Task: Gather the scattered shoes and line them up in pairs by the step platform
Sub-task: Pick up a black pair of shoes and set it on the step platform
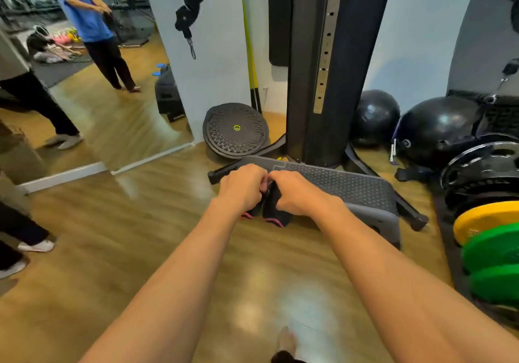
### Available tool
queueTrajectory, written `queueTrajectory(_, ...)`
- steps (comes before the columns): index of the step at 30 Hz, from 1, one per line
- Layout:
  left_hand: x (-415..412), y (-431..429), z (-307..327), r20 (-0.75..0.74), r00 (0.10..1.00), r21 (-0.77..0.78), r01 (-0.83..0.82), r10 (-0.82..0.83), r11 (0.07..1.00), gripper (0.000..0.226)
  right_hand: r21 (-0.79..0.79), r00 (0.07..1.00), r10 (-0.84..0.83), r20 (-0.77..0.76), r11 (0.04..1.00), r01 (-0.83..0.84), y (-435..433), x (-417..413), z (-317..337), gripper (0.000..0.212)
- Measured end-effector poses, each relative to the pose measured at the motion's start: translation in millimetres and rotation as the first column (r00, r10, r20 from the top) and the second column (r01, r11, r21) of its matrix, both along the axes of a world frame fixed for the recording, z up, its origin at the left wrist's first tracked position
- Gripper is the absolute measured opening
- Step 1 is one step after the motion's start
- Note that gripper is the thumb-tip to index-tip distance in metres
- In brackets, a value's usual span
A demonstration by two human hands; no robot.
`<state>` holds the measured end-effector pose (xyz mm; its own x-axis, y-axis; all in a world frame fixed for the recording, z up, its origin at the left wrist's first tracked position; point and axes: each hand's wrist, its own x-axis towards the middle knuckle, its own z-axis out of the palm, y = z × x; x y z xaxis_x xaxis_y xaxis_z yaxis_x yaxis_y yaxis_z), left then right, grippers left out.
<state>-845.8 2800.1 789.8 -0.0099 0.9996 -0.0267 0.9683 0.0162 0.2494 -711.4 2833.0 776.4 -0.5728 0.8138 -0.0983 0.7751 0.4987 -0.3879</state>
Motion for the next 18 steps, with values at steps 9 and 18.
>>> queueTrajectory(9, -93, 198, -91, 0.042, 0.998, -0.014, -0.052, 0.053, 0.999, 0.027, 0.091, 0.997, -0.03, 0.077, 0.996, 0.023, 211, -79, -74, 0.037)
queueTrajectory(18, -173, 410, -199, 0.106, 0.99, -0.062, -0.089, 0.095, 0.994, 0.021, 0.007, 0.984, -0.101, 0.149, 0.995, 0.101, 403, -168, -181, 0.045)
